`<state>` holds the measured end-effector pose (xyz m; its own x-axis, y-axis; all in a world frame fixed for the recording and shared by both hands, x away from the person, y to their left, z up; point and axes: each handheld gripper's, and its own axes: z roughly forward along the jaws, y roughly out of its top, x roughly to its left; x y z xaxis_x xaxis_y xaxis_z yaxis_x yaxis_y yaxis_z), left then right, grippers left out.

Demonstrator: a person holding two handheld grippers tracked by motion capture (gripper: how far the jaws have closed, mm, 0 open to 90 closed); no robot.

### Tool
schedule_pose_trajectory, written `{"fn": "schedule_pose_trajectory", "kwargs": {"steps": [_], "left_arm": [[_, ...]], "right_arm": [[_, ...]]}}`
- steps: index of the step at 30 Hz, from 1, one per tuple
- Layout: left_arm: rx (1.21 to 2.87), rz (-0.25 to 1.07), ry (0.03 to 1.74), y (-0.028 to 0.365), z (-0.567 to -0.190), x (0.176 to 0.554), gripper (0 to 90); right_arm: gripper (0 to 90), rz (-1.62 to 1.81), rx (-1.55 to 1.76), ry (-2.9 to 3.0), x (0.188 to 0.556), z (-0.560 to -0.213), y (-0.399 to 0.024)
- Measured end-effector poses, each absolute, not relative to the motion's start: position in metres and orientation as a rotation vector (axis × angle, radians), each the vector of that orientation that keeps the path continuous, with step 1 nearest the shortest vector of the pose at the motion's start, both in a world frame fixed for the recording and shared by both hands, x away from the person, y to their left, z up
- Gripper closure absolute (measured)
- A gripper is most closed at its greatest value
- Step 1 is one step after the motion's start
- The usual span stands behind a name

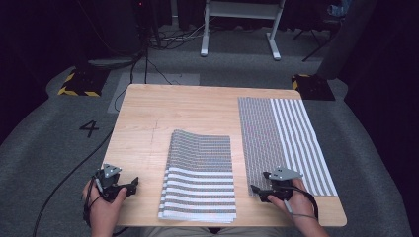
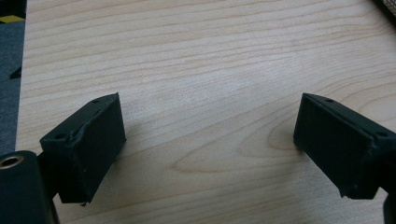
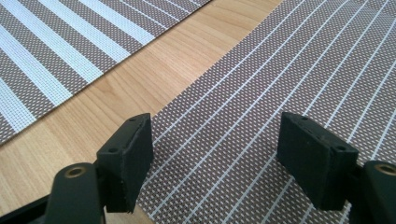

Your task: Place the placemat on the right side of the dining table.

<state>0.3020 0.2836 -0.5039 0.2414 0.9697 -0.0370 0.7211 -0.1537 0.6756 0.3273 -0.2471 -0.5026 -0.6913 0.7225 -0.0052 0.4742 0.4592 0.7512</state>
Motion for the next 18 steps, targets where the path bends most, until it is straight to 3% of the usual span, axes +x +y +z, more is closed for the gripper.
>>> {"fn": "schedule_pose_trajectory", "kwargs": {"steps": [10,18], "left_arm": [[1.933,0.56,1.544,0.283,-0.504,0.299,9.2],[1.941,0.554,1.536,0.285,-0.504,0.293,9.2]], "right_arm": [[27.6,1.133,0.973,2.376,0.328,-0.484,-0.246],[26.4,1.197,0.868,2.424,0.326,-0.467,-0.217]]}}
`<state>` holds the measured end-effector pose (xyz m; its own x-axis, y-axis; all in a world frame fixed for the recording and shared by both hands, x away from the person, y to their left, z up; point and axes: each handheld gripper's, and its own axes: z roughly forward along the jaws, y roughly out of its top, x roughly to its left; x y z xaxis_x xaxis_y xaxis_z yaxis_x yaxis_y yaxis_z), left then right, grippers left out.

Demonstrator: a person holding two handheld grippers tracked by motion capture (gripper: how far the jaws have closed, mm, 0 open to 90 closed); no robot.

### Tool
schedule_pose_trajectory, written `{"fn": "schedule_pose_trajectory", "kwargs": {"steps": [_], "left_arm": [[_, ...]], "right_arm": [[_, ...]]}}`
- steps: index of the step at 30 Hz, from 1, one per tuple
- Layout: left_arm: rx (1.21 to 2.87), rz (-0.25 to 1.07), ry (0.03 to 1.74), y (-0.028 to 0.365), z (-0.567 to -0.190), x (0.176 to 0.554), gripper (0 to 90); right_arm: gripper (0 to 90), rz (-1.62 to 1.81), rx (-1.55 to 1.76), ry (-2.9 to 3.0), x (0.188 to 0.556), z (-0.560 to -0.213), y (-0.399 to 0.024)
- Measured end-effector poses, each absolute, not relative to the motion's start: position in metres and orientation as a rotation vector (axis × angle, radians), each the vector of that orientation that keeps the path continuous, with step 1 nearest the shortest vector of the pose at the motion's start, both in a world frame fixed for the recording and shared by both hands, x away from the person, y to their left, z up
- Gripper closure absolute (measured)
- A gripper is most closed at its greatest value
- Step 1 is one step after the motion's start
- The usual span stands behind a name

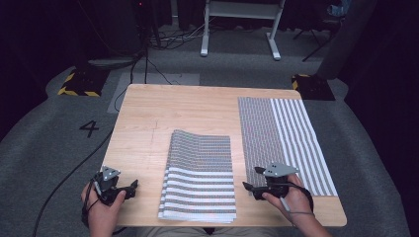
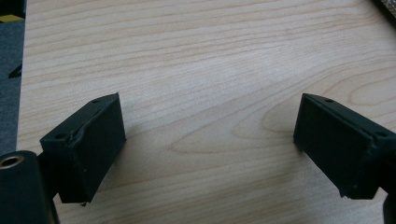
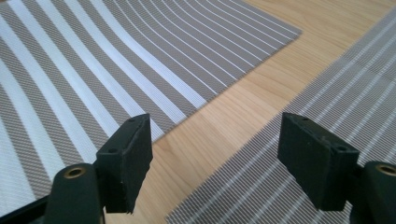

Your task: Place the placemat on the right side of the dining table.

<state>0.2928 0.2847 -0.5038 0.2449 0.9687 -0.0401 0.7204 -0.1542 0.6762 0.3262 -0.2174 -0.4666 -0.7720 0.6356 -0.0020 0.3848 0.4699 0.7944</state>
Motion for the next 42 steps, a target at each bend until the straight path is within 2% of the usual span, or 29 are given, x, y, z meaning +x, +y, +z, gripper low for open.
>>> {"fn": "schedule_pose_trajectory", "kwargs": {"steps": [20,30,42], "left_arm": [[1.952,0.548,1.523,0.285,-0.504,0.294,8.3],[1.951,0.546,1.52,0.285,-0.504,0.294,8.2],[1.95,0.544,1.52,0.285,-0.504,0.294,8.1]], "right_arm": [[23.6,1.357,0.705,2.668,0.316,-0.452,-0.137],[24.3,1.205,0.645,2.78,0.318,-0.47,-0.101],[21.1,1.238,0.637,2.641,0.313,-0.497,-0.075]]}}
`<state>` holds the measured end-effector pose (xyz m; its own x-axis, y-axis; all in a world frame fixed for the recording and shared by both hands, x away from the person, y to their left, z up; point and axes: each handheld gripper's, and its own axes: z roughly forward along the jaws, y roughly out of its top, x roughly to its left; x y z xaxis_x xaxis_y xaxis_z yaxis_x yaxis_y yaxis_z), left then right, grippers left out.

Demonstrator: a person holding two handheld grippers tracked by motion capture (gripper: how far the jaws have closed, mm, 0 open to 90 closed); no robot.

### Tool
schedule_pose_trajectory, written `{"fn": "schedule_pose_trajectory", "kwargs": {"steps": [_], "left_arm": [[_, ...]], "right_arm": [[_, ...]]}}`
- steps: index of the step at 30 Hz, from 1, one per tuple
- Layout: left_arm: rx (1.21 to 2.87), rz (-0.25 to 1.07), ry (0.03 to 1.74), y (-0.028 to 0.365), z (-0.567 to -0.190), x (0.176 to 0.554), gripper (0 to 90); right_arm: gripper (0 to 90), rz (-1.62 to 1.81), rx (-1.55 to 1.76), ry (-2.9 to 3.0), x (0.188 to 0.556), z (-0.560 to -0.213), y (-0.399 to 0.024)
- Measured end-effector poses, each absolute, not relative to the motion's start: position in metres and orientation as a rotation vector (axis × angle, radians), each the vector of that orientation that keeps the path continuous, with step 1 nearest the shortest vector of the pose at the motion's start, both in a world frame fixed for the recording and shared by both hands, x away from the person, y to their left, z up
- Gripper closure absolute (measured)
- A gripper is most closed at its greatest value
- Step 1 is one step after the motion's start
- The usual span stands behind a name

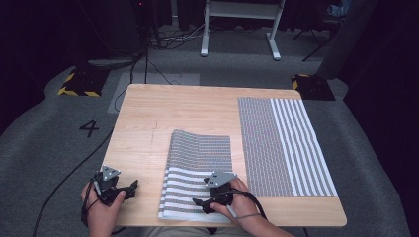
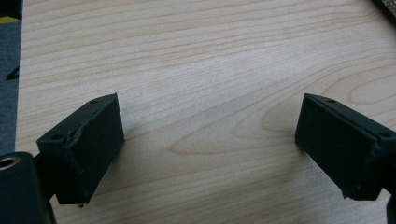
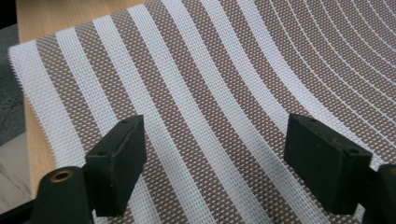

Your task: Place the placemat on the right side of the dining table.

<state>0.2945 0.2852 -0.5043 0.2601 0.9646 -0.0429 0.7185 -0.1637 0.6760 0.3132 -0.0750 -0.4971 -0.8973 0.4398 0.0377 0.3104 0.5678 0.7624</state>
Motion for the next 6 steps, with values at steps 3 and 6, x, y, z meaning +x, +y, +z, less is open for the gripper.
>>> {"fn": "schedule_pose_trajectory", "kwargs": {"steps": [3,6], "left_arm": [[1.953,0.541,1.52,0.2852,-0.5041,0.2948,7.8],[1.954,0.541,1.519,0.2851,-0.5042,0.2948,7.6]], "right_arm": [[19.1,1.213,0.643,2.636,0.3116,-0.5028,-0.0741],[18.4,1.192,0.641,2.628,0.3086,-0.5038,-0.0726]]}}
